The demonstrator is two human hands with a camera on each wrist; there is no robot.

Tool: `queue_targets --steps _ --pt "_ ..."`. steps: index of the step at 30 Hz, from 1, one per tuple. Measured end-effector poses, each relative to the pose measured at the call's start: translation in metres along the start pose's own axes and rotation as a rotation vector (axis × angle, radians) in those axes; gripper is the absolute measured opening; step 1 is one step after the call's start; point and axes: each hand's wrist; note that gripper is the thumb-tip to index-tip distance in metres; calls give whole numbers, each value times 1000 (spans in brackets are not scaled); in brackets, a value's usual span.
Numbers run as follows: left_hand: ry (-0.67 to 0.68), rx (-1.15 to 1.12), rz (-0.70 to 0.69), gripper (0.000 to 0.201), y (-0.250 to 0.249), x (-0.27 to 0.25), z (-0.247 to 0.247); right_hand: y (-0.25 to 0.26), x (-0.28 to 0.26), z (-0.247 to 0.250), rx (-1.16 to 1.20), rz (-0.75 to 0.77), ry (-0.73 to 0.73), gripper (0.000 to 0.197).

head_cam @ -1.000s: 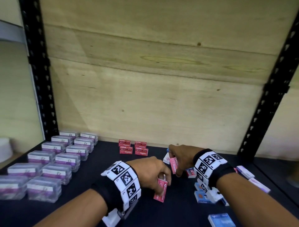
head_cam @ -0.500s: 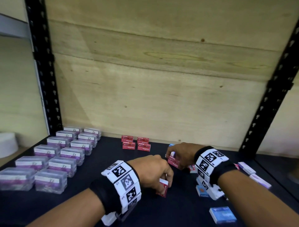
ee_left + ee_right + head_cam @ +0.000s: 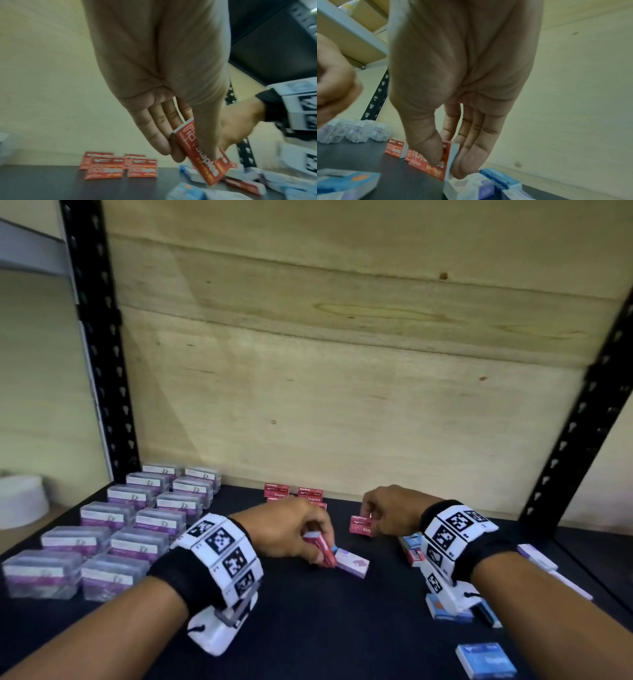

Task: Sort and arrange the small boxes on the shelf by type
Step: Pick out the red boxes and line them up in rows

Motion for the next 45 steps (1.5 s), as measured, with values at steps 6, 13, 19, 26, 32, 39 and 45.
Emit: queue_targets --steps 6,13,19,26,32,39,45 --pt "-163 -3 223 20 54 1 21 18 21 -4 53 44 9 16" --pt "-144 20 376 18 91 6 25 39 43 -16 52 71 47 13" --pt "-145 53 398 17 91 14 27 47 50 -15 18 85 75 14" --pt "-100 131 491 20 90 18 32 48 45 -10 15 47 122 20" --pt "-74 253 480 20 81 20 29 44 41 -8 -6 26 129 16" --pt "-60 402 433 21 73 27 21 50 42 -10 -45 77 85 14" --pt "-7 425 470 32 74 23 25 49 41 -7 17 61 121 17"
Point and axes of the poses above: each hand's wrist, its own x-axis towards the middle knuckle, its own z-axis out of the back of the hand, y = z × x, and after that the axes turned 6 degrees about -y, right-handed
